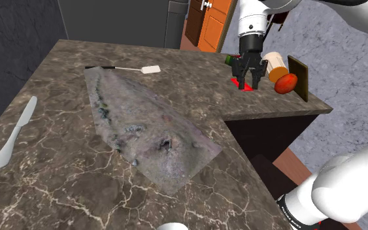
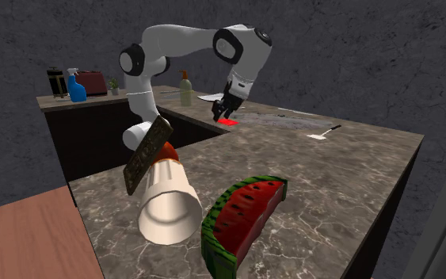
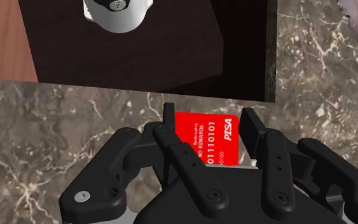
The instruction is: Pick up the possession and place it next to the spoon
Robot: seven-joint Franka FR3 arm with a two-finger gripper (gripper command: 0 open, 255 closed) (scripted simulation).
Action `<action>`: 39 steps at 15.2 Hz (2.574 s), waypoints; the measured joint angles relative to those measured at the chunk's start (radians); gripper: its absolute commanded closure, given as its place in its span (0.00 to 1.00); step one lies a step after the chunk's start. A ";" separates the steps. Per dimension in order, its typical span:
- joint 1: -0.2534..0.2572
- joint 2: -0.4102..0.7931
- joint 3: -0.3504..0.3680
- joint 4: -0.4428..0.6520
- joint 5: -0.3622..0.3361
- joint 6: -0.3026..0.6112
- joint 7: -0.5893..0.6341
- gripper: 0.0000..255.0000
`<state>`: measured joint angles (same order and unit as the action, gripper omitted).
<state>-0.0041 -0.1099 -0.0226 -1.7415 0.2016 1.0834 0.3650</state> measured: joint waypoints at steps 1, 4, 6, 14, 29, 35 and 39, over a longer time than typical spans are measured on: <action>0.010 -0.018 0.013 -0.026 0.013 0.013 0.023 1.00; 0.036 -0.076 0.047 -0.092 0.051 0.034 0.085 1.00; 0.053 -0.112 0.073 -0.126 0.080 0.043 0.130 1.00; 0.126 -0.218 0.187 -0.233 0.208 0.103 0.311 1.00; 0.264 -0.235 0.449 -0.264 0.432 0.291 0.648 1.00; 0.313 -0.159 0.571 -0.189 0.475 0.386 0.798 1.00; 0.346 -0.083 0.656 -0.130 0.473 0.464 0.897 1.00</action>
<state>0.3416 -0.1930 0.6336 -1.8717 0.6745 1.5476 1.2618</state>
